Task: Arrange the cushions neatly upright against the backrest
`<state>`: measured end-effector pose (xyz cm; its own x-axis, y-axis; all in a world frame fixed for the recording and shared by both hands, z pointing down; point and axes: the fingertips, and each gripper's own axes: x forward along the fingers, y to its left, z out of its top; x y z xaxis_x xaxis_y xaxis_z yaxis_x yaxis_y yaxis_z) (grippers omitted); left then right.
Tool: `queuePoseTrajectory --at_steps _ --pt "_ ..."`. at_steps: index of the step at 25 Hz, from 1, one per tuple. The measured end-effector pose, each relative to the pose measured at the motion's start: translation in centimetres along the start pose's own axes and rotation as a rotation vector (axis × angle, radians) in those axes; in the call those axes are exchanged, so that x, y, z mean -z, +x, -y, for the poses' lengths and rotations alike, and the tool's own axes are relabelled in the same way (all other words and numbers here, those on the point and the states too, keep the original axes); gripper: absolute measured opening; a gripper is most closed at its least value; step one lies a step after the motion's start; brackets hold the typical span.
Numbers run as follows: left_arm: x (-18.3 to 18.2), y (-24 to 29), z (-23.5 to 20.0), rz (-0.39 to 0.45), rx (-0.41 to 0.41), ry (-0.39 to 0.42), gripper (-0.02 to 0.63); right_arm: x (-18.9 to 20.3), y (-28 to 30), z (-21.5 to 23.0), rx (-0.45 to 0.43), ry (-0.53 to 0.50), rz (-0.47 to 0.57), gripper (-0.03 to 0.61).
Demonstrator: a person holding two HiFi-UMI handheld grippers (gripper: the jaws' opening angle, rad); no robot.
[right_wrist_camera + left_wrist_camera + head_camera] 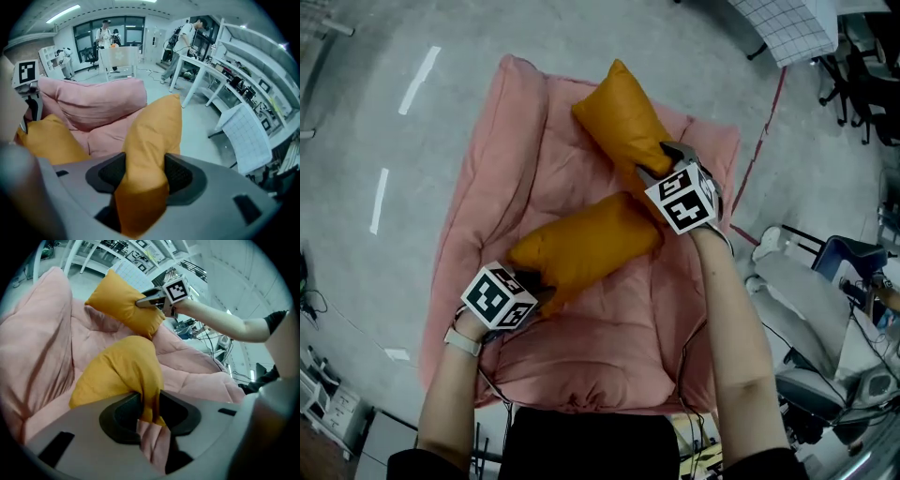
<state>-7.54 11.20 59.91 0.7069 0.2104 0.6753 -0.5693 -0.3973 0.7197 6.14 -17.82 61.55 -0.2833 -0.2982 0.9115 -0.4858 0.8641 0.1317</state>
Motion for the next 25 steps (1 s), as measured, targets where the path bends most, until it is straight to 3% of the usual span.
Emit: queuePoseTrajectory --at_steps 4,8,17,21,25 --pt "-0.1 0.0 -0.3 0.001 -0.007 0.007 0.123 0.1 3.5 0.2 -0.043 0.059 -0.02 0.29" --pt "-0.2 0.0 -0.7 0.007 -0.012 0.002 0.126 0.0 4.9 0.9 -0.025 0.109 -0.031 0.326" --pt "-0.2 0.0 -1.5 0.003 -0.016 -0.013 0.133 1.0 0.4 2.0 0.038 0.274 0.04 0.356" --pt "-0.2 -0.1 -1.6 0.003 -0.015 -0.031 0.135 4.0 -2.1 -1.0 -0.06 0.425 0.037 0.356" --pt "0.0 0.1 -1.5 -0.004 -0.02 -0.03 0.137 6.5 -4.0 -4.5 -0.133 0.494 0.077 0.356"
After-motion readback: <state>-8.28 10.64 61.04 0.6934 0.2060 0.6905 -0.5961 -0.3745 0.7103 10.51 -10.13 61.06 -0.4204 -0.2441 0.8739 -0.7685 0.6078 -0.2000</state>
